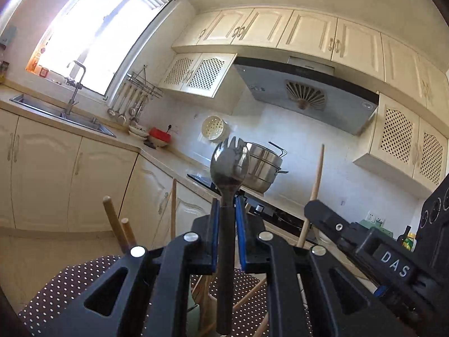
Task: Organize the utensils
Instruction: 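Lower the spatula and chopstick into the pink cup and open both tools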
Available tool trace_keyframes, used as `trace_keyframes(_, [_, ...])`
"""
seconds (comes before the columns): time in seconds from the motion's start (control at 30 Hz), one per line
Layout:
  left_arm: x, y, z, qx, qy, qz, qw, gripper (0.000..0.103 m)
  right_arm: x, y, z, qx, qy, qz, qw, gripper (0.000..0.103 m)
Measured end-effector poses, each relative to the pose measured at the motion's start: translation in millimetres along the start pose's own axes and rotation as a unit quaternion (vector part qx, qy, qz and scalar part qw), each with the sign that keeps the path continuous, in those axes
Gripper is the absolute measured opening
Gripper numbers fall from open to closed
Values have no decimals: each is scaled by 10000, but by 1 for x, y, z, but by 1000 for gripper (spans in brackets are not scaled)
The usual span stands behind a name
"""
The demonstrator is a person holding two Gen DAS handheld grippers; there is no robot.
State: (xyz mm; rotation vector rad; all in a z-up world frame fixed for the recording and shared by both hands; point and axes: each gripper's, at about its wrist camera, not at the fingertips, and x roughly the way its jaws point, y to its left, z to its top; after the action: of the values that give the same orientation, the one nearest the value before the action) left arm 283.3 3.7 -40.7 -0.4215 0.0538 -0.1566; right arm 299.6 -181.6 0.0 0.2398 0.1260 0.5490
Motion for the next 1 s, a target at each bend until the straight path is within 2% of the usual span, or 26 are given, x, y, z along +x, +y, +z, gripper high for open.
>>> trace_keyframes(0.13, [8,3,-9,42,-14,77,10000,11,10,1,-2,-151,-176,-74,9997,6])
trace_keyframes(0.2, [11,2,-15,198,-86,239,9995,11,13,0,-2,-221,-233,-129,9994,6])
trace_keyframes(0.43, [19,2,-33,494,41,374,9981,11,19,-1,-5,-388,-315,-207,9985,6])
trace_keyframes(0.63, [33,4,-47,643,458,543,9954,12,22,-3,-9,-341,-255,-258,9988,6])
trace_keyframes(0.87, [40,17,-54,457,926,592,9929,12,20,-2,-11,-351,-210,-303,9987,6])
trace_keyframes(0.93, [37,19,-52,323,971,446,9938,21,20,-3,-11,-346,-198,-313,9987,6])
trace_keyframes(0.97, [35,20,-51,244,975,359,9943,31,19,-3,-11,-339,-206,-331,9987,6])
trace_keyframes(1.0, [31,21,-49,173,927,292,9951,37,18,-3,-11,-339,-215,-344,9986,6])
